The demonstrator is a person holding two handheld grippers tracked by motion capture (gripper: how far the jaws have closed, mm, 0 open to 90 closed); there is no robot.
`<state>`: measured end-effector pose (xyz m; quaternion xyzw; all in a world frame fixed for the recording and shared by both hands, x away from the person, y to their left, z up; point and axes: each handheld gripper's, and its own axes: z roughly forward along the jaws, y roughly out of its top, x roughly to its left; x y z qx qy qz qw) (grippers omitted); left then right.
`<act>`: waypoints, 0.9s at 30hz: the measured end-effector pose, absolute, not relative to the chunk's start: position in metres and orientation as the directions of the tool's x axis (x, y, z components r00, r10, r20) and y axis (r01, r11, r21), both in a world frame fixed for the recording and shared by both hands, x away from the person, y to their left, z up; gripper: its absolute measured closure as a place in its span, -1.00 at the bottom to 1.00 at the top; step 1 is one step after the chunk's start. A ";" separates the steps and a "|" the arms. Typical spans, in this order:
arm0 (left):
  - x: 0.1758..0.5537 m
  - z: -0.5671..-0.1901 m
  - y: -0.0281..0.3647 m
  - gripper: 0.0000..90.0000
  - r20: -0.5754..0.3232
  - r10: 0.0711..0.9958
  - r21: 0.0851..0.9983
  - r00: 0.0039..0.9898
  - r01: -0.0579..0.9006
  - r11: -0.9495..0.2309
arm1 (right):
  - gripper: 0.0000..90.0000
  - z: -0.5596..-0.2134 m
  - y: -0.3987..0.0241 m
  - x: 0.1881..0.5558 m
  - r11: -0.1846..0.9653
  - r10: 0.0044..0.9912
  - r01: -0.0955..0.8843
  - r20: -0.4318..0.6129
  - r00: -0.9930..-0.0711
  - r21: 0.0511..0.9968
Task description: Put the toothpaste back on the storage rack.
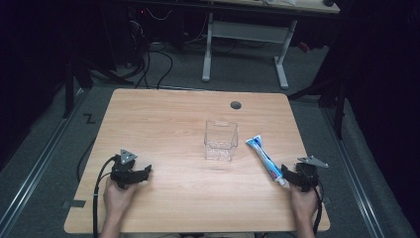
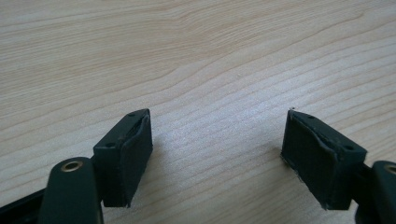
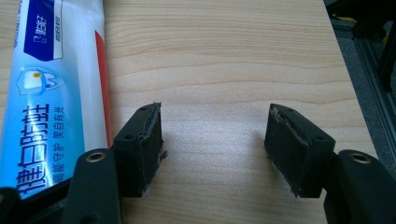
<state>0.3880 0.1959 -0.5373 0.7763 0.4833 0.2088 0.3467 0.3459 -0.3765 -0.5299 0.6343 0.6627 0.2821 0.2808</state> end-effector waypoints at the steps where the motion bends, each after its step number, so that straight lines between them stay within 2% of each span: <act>1: 0.388 -0.537 0.196 -0.45 -0.011 0.895 0.740 0.446 0.606 -0.292 | -0.19 -0.530 -0.377 0.346 0.036 0.999 0.682 -0.014 -0.038 0.730; 27: 0.388 -0.537 0.196 -0.45 -0.010 0.895 0.739 0.446 0.607 -0.293 | -0.18 -0.530 -0.376 0.345 0.032 0.999 0.685 -0.011 -0.035 0.727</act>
